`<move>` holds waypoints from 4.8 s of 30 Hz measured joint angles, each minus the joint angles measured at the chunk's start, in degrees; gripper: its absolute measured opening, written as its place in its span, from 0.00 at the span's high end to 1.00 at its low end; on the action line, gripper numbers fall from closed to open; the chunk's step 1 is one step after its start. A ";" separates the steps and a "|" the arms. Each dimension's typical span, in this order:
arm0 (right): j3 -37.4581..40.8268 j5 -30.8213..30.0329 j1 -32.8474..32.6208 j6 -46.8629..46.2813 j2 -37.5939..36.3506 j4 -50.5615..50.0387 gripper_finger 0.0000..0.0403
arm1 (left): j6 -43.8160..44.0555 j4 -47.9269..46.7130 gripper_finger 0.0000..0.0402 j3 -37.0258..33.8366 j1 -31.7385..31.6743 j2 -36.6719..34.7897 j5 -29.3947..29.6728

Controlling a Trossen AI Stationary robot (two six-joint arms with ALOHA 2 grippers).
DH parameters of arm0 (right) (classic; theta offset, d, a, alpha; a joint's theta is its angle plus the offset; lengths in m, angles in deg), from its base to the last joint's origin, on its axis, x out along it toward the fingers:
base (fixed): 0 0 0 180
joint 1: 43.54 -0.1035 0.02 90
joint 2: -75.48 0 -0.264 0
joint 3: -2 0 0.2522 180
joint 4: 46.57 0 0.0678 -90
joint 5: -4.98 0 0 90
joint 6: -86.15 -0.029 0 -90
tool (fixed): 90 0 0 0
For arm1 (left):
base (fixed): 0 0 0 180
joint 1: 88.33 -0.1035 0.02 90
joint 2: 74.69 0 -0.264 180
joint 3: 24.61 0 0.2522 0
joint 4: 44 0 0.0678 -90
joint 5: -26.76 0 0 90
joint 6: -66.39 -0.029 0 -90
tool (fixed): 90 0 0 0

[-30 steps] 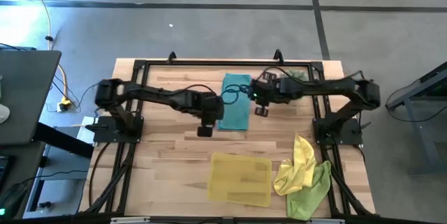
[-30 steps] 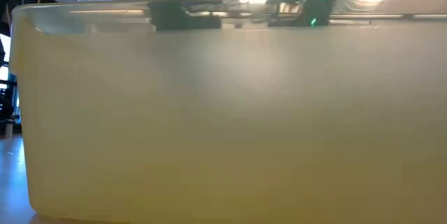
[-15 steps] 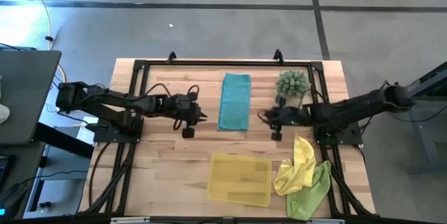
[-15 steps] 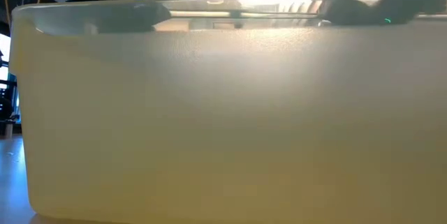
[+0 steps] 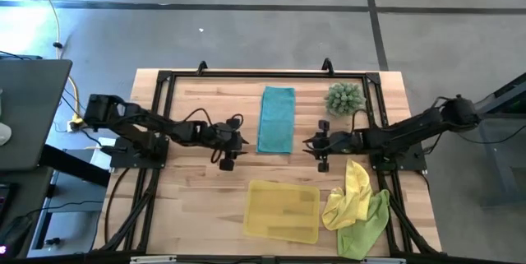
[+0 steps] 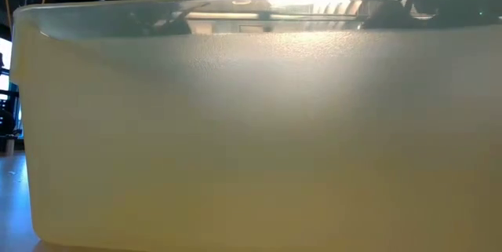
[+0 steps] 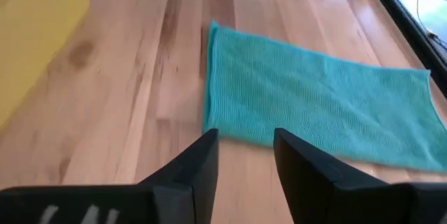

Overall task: Roll microfiber towels into tight, uniform cylinder then place into a basket
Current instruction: Roll the blue towel

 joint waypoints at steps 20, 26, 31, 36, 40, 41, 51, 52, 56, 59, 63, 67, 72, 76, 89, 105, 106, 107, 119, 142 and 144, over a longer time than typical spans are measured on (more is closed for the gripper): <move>-0.17 0.24 0.35 15.75 13.85 9.47 0.53 | -40.86 15.34 0.62 0.92 -0.78 14.79 6.95; -4.13 -0.60 0.70 21.60 19.65 9.25 0.53 | -43.65 14.01 0.63 3.04 -0.99 16.31 5.11; -7.36 -3.69 0.84 24.17 24.71 6.75 0.53 | -47.66 13.14 0.63 3.53 -1.26 16.70 4.55; -8.64 -4.14 1.03 26.85 27.37 7.88 0.53 | -49.93 13.26 0.63 3.67 -1.26 16.75 4.44; -8.57 -4.13 1.12 28.59 27.96 9.81 0.53 | -50.74 12.38 0.63 4.72 -1.32 16.88 4.58; -8.53 -4.09 1.20 28.61 27.98 10.12 0.53 | -50.82 12.25 0.63 4.92 -1.34 16.90 4.59; -8.48 -3.46 1.68 28.15 28.02 10.25 0.53 | -46.99 6.34 0.63 5.86 -1.34 16.90 11.00; -8.48 -3.46 1.69 28.15 28.02 10.29 0.53 | -47.07 6.36 0.63 5.85 -1.34 16.90 10.88; -8.46 -3.46 1.68 28.06 28.02 10.32 0.53 | -46.90 6.51 0.63 5.78 -1.43 16.92 8.44; -8.44 -3.46 1.70 26.91 28.04 10.41 0.53 | -45.09 5.62 0.63 5.80 -1.47 16.90 7.65; -8.41 -3.46 1.70 26.60 28.07 10.74 0.53 | -42.09 4.66 0.63 5.86 -0.82 16.90 9.48; -8.39 -3.46 1.70 26.49 28.09 10.98 0.53 | -34.81 0.06 0.63 8.80 0.48 17.02 13.36; -8.37 -3.48 1.71 24.11 28.09 11.01 0.53 | -29.75 -7.96 0.63 13.25 0.91 17.19 12.82; -8.37 -3.48 1.73 23.55 28.09 11.05 0.53 | -33.00 -8.23 0.63 13.59 0.84 17.79 12.43; -8.37 -3.02 1.70 23.34 28.09 11.13 0.53 | -47.09 -1.15 0.63 13.76 1.76 21.99 13.72; -8.37 -2.12 1.68 11.18 28.13 9.33 0.94 | -34.65 -3.06 0.91 13.68 1.63 21.99 8.90; -8.37 -2.12 1.69 10.29 28.13 9.27 0.97 | -32.48 -3.08 0.94 13.66 1.59 22.01 8.82; -8.37 -2.14 1.70 10.05 28.13 9.23 0.98 | -30.11 -3.04 0.96 13.67 1.59 22.05 8.76; -8.37 1.15 3.27 -4.04 28.13 9.91 1.00 | -9.03 -3.64 0.98 13.30 0.05 18.31 -0.42; -18.38 10.31 11.09 -26.40 28.09 -4.86 1.00 | 17.22 -7.89 0.99 13.57 -3.27 16.84 -4.25; -18.93 10.31 11.51 -28.12 28.09 -5.66 1.00 | 18.89 -8.10 0.99 13.60 -3.27 16.84 -4.19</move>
